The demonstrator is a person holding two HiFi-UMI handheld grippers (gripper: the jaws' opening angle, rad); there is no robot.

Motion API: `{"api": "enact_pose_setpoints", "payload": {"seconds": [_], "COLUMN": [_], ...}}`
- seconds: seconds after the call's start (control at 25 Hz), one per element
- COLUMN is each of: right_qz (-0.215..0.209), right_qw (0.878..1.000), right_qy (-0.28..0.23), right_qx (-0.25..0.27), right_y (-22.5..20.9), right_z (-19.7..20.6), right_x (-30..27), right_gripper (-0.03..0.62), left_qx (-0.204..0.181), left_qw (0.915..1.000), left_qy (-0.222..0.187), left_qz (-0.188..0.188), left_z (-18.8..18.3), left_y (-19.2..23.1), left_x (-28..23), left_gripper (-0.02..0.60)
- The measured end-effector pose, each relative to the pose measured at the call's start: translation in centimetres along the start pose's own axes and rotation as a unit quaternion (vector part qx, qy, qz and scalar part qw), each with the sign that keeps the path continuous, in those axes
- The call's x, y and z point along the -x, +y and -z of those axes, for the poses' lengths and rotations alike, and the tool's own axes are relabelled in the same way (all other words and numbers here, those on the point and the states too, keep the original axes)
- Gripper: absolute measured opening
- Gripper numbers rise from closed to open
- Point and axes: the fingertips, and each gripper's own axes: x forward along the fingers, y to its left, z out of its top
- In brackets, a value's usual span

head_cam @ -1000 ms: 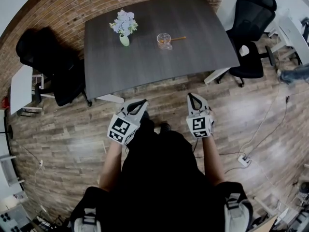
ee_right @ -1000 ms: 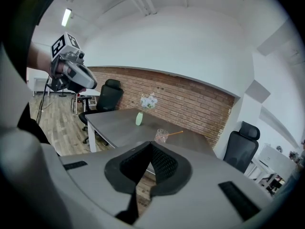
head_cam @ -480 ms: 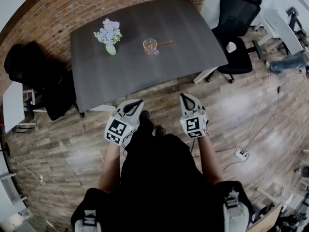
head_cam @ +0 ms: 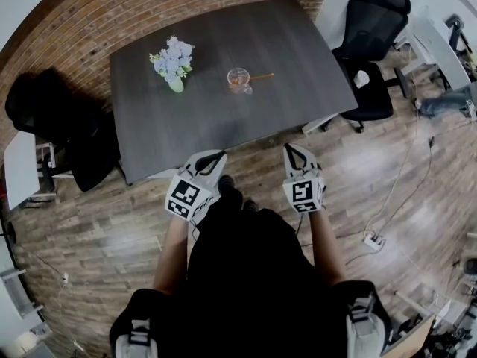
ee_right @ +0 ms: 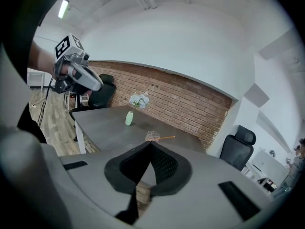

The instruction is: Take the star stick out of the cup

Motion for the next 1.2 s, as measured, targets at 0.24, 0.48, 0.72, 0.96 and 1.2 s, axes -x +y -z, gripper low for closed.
{"api": "enact_pose_setpoints", "payload": {"seconds": [0.24,0.48,0.72,0.96,1.2], "right_qz": [0.005,0.011,0.022,0.034,0.028], "right_qw": [1.0,1.0,1.0,0.999,0.999], "right_qy": [0.006,0.008,0.021,0.028,0.031], "right_qx": [-0.004,0.003,0.003,0.0,0.003], "right_y": [-0.3,-0.1,0.0,0.6,1.9], "right_z": [-1.3,-2.6,-4.0,-5.2,-6.4], "right_x": [-3.0,-6.1,-8.8,-11.6,-13.7], "right_gripper": [0.0,0.0,0.0,0.0,0.0], "left_qx": [-0.002,-0.003,-0.006,-0.013,-0.008], "left_qw": [1.0,0.9998,0.9994,0.9986,0.9989], "left_qy": [-0.001,-0.001,-0.003,-0.002,-0.008], "left_qz": [0.009,0.017,0.033,0.05,0.046], "left_z": [-0.5,-0.5,-0.6,-0.5,-0.3], "left_y": [3.4,7.3,10.7,13.8,16.6], "left_x": [-0.8,-0.8,-1.1,-1.0,-0.4], "left_gripper": [0.002,0.002,0.002,0.002,0.002]}}
